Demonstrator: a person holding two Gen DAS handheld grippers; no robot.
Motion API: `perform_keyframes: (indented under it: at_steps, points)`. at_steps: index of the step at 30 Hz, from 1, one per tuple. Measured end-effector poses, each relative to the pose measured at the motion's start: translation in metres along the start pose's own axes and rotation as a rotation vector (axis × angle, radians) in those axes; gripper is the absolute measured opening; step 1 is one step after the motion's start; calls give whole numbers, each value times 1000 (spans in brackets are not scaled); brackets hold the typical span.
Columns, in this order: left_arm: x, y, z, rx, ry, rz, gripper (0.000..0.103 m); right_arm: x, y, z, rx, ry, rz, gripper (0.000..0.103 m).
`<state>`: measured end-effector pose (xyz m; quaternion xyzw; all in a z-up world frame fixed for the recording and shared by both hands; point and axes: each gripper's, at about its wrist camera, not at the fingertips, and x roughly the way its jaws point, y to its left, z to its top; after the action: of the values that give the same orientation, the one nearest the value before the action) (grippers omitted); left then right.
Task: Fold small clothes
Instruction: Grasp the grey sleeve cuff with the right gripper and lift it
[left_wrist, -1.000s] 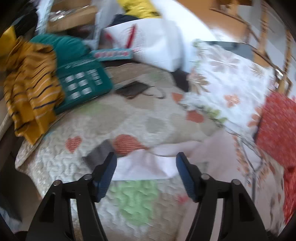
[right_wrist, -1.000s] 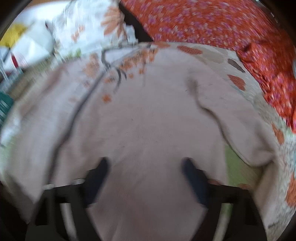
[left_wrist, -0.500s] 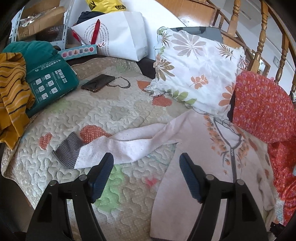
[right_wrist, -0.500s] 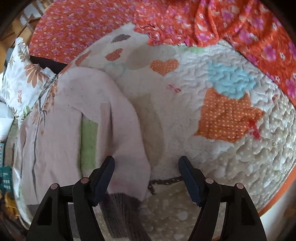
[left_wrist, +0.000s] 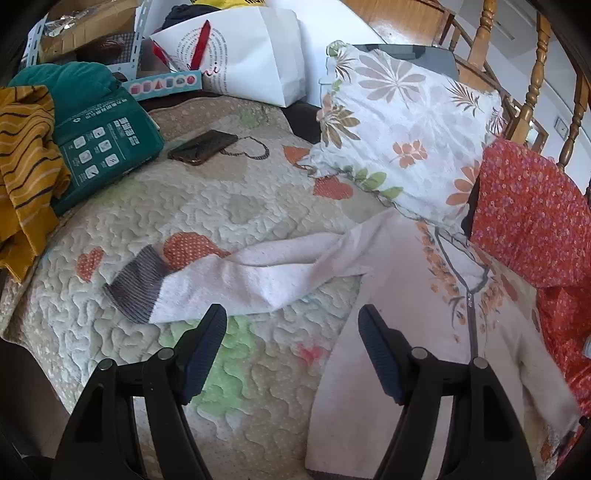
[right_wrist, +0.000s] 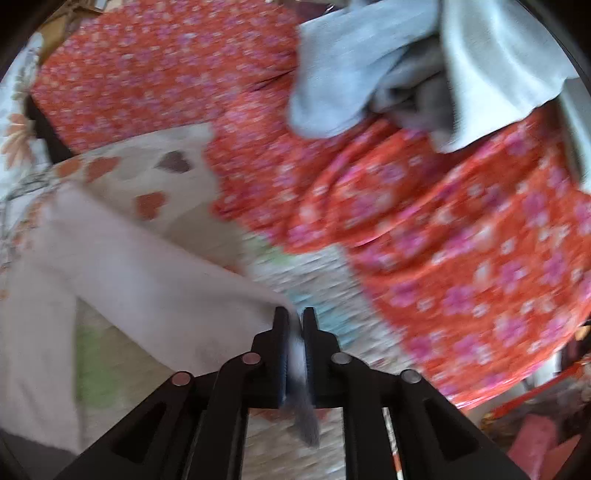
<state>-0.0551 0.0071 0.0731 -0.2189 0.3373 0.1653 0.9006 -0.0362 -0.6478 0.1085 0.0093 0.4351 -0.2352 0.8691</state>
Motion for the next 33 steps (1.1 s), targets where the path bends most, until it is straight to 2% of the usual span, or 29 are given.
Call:
perform_keyframes:
  at_steps: [2, 5, 8, 11, 16, 18, 21, 22, 23, 24, 26, 29, 31, 33]
  points:
    - [1, -4, -2, 18, 0, 5, 73, -4, -15, -4, 98, -1, 108, 41]
    - [2, -6, -4, 34, 6, 5, 73, 2, -33, -15, 238, 29, 254, 43]
    - [4, -3, -5, 23, 18, 4, 73, 25, -50, -37, 413, 125, 404, 44]
    - [7, -2, -5, 10, 31, 0, 74, 51, -64, -59, 545, 209, 435, 46]
    - [11, -5, -10, 36, 42, 15, 74, 94, -87, -76, 696, 282, 427, 51]
    - [11, -9, -13, 51, 43, 21, 74, 107, -86, -72, 744, 252, 435, 51]
    - [10, -14, -18, 87, 39, 40, 74, 116, -76, -52, 706, 201, 389, 51]
    - [9, -13, -19, 98, 36, 43, 74, 119, -71, -45, 680, 195, 363, 41]
    - [8, -13, -18, 111, 34, 52, 74, 122, -66, -41, 663, 198, 341, 10]
    - [7, -13, -17, 119, 34, 59, 74, 124, -65, -39, 656, 201, 336, 6]
    - [1, -13, -10, 134, 26, 67, 74, 114, -59, -32, 636, 172, 329, 5]
    - [-11, -6, 10, 137, -9, 77, 77, 79, -29, -3, 494, 88, 324, 5]
    - [-16, 0, 28, 111, -45, 77, 80, 56, -5, 13, 426, 48, 365, 5]
    - [-15, 6, 43, 87, -76, 74, 82, 30, 33, 33, 355, 14, 443, 5]
